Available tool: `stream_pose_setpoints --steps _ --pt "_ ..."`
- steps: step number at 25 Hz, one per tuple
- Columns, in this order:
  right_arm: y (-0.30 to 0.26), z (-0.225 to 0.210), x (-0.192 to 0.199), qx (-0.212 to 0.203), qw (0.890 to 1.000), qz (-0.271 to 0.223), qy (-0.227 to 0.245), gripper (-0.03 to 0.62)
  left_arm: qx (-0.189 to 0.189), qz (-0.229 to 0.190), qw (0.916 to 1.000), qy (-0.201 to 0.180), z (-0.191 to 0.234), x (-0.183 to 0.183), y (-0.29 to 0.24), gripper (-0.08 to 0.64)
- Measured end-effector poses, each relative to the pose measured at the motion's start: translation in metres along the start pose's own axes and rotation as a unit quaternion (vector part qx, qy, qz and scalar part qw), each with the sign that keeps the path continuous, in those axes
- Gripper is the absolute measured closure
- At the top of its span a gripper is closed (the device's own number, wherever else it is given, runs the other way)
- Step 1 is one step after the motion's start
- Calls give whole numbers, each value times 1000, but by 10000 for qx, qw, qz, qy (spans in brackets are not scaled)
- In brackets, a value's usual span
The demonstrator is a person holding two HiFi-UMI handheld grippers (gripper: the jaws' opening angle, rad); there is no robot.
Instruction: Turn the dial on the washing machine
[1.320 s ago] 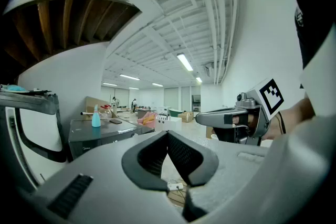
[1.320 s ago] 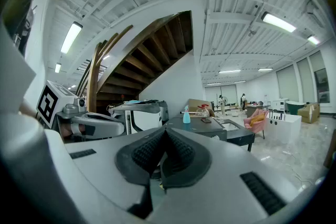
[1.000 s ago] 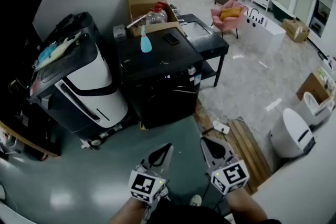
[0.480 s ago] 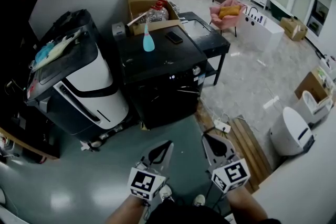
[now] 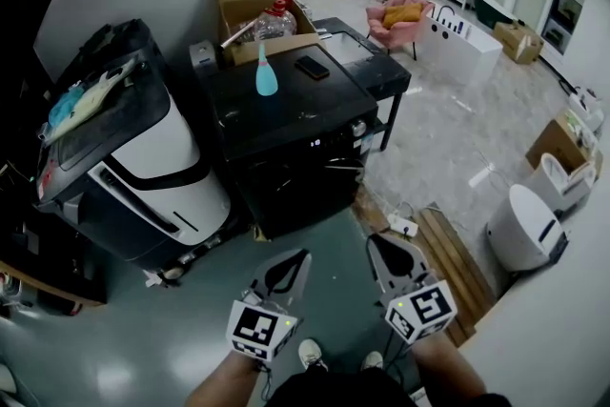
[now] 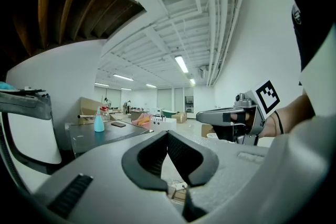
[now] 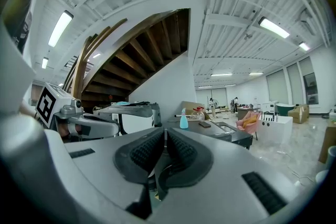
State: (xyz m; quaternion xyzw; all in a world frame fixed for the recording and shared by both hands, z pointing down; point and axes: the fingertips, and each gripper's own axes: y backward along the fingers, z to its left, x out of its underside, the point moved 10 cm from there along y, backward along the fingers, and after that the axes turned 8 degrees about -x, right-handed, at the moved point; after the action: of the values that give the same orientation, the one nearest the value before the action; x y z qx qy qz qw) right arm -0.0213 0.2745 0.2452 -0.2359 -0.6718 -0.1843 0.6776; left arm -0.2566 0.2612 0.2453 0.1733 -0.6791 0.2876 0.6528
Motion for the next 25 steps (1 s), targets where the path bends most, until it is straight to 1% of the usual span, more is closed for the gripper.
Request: stream_pose_setpoints --steps 4,7,13,16,19,25 --pt "-15 5 -2 82 10000 -18 -39 561 -1 -81 9999 -83 19 -2 0 555" --pt "-22 7 -4 78 10000 -36 -26 552 -24 -130 9999 -65 26 -3 0 555" --pt "-38 -7 -2 -8 10000 -89 3 518 -49 -112 9999 -45 33 -2 -14 555" --pt "-46 -25 0 -66 9999 -126 34 497 -124 -60 9999 -62 32 -2 -30 551" --pt "-55 -51 3 -175 9998 -111 -19 483 -197 6 9998 -67 29 -3 -53 494" --pt "-76 -123 4 -438 9990 -118 -56 459 -475 78 9988 -35 16 -13 -114 474"
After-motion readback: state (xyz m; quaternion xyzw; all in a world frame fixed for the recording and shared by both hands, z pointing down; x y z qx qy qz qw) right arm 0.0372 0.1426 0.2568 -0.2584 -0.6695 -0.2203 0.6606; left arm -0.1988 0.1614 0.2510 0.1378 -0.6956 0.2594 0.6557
